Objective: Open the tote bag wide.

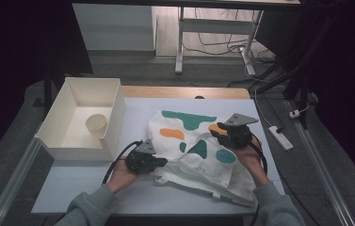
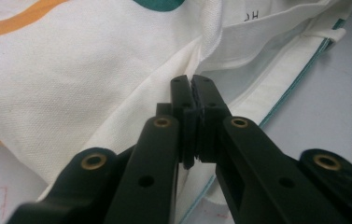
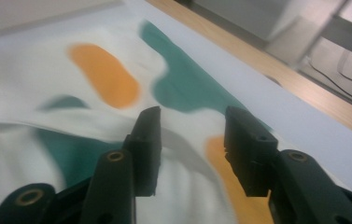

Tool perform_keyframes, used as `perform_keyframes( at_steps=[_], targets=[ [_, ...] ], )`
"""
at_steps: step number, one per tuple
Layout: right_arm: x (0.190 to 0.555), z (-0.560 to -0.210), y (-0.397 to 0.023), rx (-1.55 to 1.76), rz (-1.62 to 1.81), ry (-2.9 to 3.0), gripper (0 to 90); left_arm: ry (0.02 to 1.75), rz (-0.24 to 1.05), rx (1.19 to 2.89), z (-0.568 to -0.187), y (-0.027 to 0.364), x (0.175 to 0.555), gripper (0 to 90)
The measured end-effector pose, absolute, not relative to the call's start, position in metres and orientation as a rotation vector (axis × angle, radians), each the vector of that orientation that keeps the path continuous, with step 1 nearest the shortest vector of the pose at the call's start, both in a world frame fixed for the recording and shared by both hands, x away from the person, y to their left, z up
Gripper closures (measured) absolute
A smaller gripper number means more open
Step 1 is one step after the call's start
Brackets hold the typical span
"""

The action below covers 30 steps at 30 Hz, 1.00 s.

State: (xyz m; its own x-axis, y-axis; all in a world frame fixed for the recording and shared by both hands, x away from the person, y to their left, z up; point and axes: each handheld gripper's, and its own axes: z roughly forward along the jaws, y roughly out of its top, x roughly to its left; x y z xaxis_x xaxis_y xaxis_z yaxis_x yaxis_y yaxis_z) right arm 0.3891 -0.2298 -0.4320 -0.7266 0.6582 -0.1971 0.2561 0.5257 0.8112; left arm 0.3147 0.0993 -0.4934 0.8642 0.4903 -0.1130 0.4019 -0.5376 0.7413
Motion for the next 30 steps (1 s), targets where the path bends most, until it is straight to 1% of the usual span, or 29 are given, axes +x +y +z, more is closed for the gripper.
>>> perform_keyframes(
  at_steps=[2, 5, 9, 12, 22, 30],
  targets=[
    [0.372, -0.426, -0.221, 0.691, 1.181, 2.328, 54.4, 0.639, 0.146, 2.209, -0.493, 0.099, 0.314, 87.2],
    [0.365, -0.43, -0.216, 0.67, 1.185, 2.377, 52.7, 0.64, 0.151, 2.204, -0.492, 0.099, 0.313, 87.2],
    [0.348, -0.446, -0.213, 0.64, 1.185, 2.475, 49.9, 0.639, 0.146, 2.202, -0.492, 0.1, 0.314, 87.3],
    [0.343, -0.452, -0.213, 0.637, 1.181, 2.494, 49.3, 0.634, 0.149, 2.203, -0.492, 0.1, 0.314, 87.3],
    [0.319, -0.46, -0.197, 0.579, 1.16, 2.571, 48.5, 0.637, 0.15, 2.197, -0.492, 0.1, 0.314, 87.4],
    [0.31, -0.469, -0.181, 0.525, 1.101, 2.612, 49.8, 0.637, 0.152, 2.196, -0.492, 0.1, 0.314, 87.3]
  ],
)
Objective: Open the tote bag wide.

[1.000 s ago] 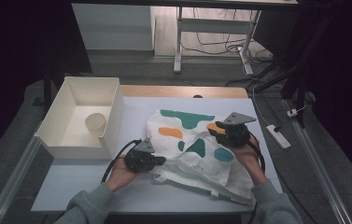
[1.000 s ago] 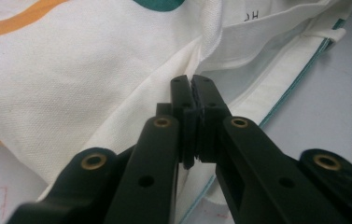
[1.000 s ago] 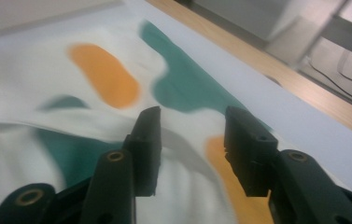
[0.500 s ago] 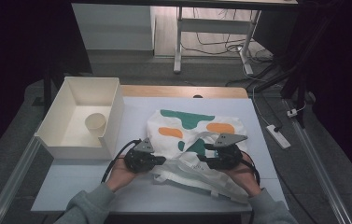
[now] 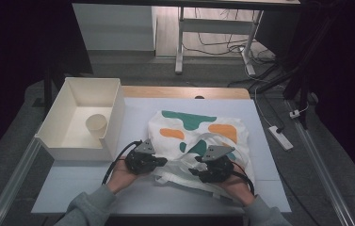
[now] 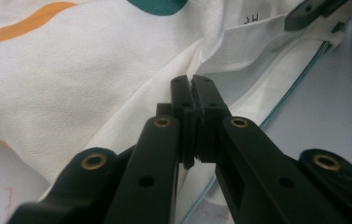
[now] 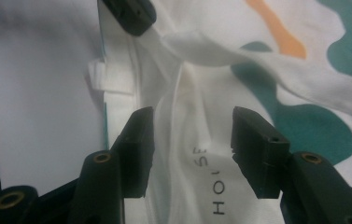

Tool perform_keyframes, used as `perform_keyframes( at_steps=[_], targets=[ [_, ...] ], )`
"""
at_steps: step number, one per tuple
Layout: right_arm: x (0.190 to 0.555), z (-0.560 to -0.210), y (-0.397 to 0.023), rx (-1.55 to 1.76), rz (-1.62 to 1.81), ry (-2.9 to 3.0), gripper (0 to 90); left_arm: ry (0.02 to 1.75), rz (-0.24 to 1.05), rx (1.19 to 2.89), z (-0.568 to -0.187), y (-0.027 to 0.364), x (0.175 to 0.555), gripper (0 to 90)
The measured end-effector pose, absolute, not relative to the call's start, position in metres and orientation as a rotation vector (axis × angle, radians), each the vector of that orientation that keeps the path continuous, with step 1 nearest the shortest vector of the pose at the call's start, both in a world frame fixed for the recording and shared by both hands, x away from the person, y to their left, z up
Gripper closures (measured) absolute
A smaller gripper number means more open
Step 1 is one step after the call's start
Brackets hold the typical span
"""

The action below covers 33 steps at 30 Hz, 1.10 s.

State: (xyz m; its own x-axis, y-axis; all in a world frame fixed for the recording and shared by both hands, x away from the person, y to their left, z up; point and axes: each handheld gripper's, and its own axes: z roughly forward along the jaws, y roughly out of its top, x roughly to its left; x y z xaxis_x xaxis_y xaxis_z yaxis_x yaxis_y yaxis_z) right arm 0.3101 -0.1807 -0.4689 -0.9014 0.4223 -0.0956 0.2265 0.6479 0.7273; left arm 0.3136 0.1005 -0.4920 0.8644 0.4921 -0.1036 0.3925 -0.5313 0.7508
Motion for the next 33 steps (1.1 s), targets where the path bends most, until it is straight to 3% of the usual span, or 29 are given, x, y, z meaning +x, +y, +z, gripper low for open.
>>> perform_keyframes(
  at_steps=[9, 16, 18, 19, 27, 33],
  targets=[
    [0.308, -0.482, -0.171, 0.492, 0.998, 2.665, 52.9, 0.635, 0.151, 2.197, -0.492, 0.101, 0.314, 87.3],
    [0.31, -0.486, -0.172, 0.492, 0.961, 2.706, 69.0, 0.637, 0.154, 2.193, -0.492, 0.101, 0.314, 87.4],
    [0.31, -0.487, -0.171, 0.487, 0.947, 2.707, 77.1, 0.637, 0.154, 2.192, -0.492, 0.101, 0.314, 87.3],
    [0.31, -0.487, -0.172, 0.48, 0.961, 2.713, 86.1, 0.637, 0.154, 2.192, -0.492, 0.101, 0.314, 87.3],
    [0.306, -0.469, -0.175, 0.411, 1.032, 2.607, 88.2, 0.619, 0.178, 2.152, -0.484, 0.107, 0.309, 86.1],
    [0.315, -0.442, -0.177, 0.403, 1.114, 2.501, 88.1, 0.608, 0.23, 2.099, -0.471, 0.112, 0.304, 75.7]
  ],
)
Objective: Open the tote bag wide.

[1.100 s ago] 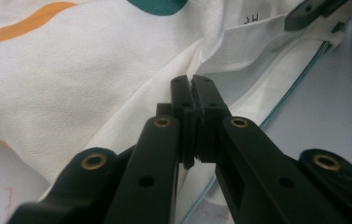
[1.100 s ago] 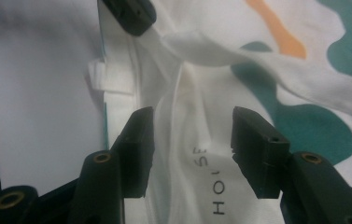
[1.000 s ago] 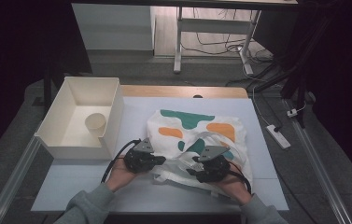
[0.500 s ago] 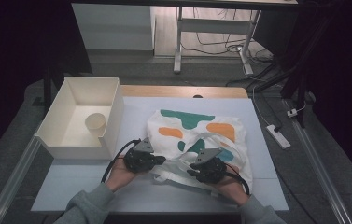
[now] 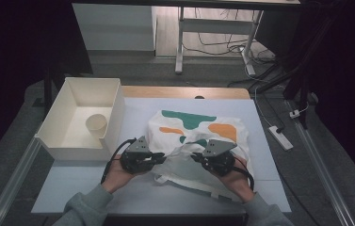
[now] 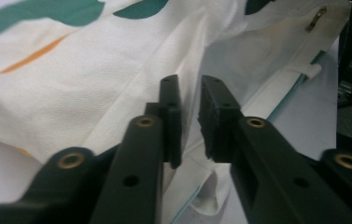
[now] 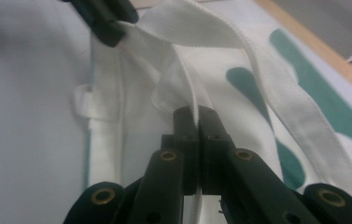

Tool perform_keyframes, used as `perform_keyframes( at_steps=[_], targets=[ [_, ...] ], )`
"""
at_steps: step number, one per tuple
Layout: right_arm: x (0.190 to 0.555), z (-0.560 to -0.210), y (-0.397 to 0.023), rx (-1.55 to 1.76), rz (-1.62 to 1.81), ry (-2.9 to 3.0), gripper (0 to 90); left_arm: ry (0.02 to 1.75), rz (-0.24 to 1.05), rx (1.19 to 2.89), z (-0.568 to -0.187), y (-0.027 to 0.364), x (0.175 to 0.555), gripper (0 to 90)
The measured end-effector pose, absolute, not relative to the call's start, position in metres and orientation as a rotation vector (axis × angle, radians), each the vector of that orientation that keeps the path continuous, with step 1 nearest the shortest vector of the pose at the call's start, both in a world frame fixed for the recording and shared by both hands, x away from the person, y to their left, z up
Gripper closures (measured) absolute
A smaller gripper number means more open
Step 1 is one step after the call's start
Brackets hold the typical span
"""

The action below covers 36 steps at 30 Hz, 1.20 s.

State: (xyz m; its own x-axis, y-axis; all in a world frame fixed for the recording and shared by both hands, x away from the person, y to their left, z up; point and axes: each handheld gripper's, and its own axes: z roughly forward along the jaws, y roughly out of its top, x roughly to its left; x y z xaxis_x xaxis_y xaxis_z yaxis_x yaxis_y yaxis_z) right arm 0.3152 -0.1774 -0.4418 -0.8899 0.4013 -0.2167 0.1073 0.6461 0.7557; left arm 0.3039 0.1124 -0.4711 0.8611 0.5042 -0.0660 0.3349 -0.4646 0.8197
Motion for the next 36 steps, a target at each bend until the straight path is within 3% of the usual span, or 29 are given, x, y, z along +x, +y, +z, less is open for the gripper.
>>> perform_keyframes(
  at_steps=[2, 3, 7, 19, 36],
  targets=[
    [0.322, -0.439, -0.176, 0.416, 1.115, 2.492, 88.1, 0.62, 0.271, 2.09, -0.468, 0.114, 0.302, 66.6],
    [0.331, -0.438, -0.177, 0.446, 1.126, 2.492, 88.0, 0.627, 0.294, 2.089, -0.466, 0.114, 0.302, 57.1],
    [0.345, -0.438, -0.185, 0.522, 1.185, 2.485, 88.0, 0.643, 0.319, 2.052, -0.458, 0.119, 0.299, 51.9],
    [0.373, -0.443, -0.199, 0.651, 1.216, 2.447, 87.6, 0.548, 0.341, 2.047, -0.436, 0.108, 0.282, 47.1],
    [0.403, -0.454, -0.212, 0.8, 1.251, 2.41, 87.2, 0.395, 0.173, 2.28, -0.47, 0.032, 0.285, 42.3]
  ],
)
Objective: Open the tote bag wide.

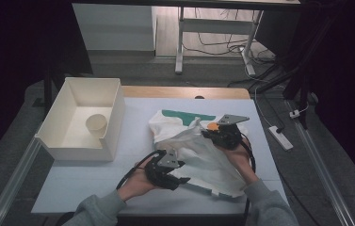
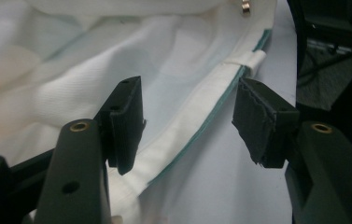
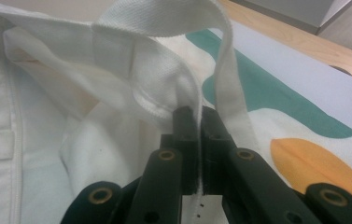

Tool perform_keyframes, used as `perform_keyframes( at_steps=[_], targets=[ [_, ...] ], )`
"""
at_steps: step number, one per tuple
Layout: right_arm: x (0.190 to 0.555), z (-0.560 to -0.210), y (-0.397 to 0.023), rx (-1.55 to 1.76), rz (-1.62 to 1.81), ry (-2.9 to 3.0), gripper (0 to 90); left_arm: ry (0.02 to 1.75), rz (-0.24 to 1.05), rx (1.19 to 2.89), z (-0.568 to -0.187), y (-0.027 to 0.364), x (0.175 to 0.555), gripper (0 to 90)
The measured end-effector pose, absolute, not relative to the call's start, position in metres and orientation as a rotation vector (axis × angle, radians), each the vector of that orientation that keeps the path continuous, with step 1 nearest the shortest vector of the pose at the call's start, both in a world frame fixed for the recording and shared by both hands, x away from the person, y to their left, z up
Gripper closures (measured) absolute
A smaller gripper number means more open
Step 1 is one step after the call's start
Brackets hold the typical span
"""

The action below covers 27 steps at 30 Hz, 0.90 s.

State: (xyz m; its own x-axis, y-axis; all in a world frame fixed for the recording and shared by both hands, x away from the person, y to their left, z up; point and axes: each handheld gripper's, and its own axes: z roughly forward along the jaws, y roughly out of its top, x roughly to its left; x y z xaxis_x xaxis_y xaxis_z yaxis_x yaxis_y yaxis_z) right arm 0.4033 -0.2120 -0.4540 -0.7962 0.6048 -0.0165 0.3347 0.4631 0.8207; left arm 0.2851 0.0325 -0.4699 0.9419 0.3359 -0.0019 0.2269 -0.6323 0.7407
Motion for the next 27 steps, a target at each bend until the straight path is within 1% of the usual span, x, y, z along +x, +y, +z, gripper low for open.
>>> perform_keyframes(
  at_steps=[6, 12, 18, 22, 27],
  targets=[
    [0.407, -0.457, -0.214, 0.821, 1.252, 2.405, 86.9, 0.355, 0.136, 2.357, -0.485, 0.011, 0.292, 39.6],
    [0.408, -0.458, -0.215, 0.831, 1.253, 2.404, 86.7, 0.33, 0.118, 2.412, -0.498, -0.001, 0.294, 38.0],
    [0.408, -0.459, -0.215, 0.836, 1.252, 2.403, 86.6, 0.309, 0.157, 2.461, -0.507, -0.011, 0.292, 35.2],
    [0.407, -0.459, -0.214, 0.834, 1.249, 2.403, 86.6, 0.303, 0.174, 2.473, -0.511, -0.013, 0.291, 35.2],
    [0.407, -0.458, -0.213, 0.832, 1.244, 2.403, 86.5, 0.315, 0.218, 2.49, -0.516, -0.016, 0.292, 37.3]
  ],
)
